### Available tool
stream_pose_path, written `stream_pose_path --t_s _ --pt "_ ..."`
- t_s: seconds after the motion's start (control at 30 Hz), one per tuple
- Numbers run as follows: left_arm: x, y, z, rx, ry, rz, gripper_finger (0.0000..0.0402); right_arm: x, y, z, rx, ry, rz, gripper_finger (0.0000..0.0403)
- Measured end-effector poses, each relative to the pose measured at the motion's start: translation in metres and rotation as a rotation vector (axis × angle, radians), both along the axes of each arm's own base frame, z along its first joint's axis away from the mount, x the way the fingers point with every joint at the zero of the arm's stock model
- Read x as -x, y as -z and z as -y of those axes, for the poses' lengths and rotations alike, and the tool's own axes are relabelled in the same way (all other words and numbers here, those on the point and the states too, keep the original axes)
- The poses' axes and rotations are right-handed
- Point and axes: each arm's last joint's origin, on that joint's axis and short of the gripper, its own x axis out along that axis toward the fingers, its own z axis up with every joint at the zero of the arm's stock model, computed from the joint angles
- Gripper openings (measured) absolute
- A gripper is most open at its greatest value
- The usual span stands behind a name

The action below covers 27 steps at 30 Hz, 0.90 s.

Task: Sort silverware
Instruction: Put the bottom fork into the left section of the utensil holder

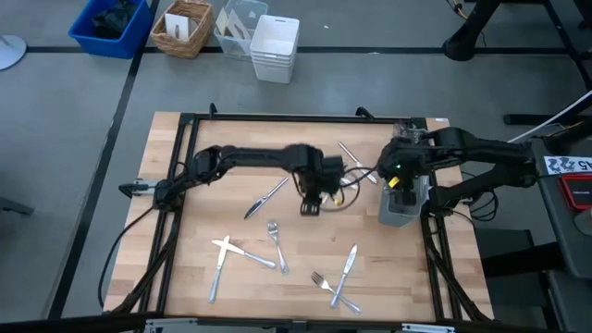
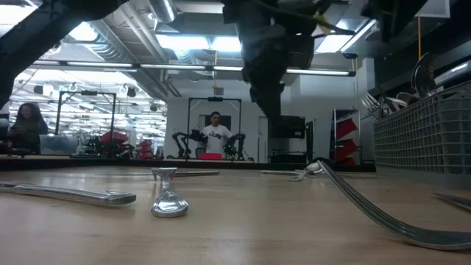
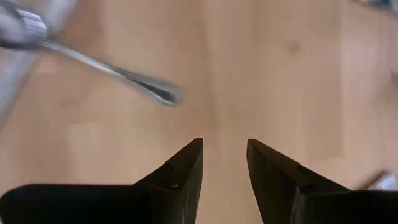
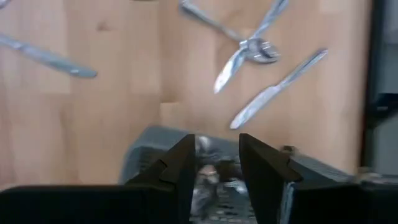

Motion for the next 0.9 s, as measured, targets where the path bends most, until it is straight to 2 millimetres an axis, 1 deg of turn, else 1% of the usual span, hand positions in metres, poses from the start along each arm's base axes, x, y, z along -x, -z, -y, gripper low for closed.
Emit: stream_pose_path --t_s 0.1,0.2,0.33,0.43,0.53,0.67,0.9 --pt "-0.001 0.007 0.030 0.000 0.059 -0.009 0.0118 -0.001 0.007 -0.001 -0.035 -0.011 -0.030 0.0127" --pt "-0.002 0.018 0.063 -0.001 0.135 0.020 0.0118 -0.001 0.009 -0.001 -0.031 -0.020 -0.035 0.0127" --pt "0.004 0.031 0.098 0.015 0.149 -0.024 0.0118 -0.004 0.009 -0.001 -0.029 -0.029 0.001 0.0127" --pt "0.008 0.036 0.114 0.039 0.073 -0.053 0.0117 -0.006 0.008 -0.001 -0.031 -0.026 0.019 0.0127" --pt "0.010 0.039 0.128 0.071 -0.043 -0.078 0.0117 -0.006 0.008 -0.001 -0.039 -0.002 0.025 0.0127" --pt "0.012 0.039 0.141 0.116 -0.200 -0.107 0.0117 -0.007 0.008 -0.001 -0.047 0.025 0.029 0.0127" --pt "0.010 0.037 0.163 0.190 -0.348 -0.074 0.0117 -0.007 0.008 -0.001 -0.055 0.048 0.038 0.0127"
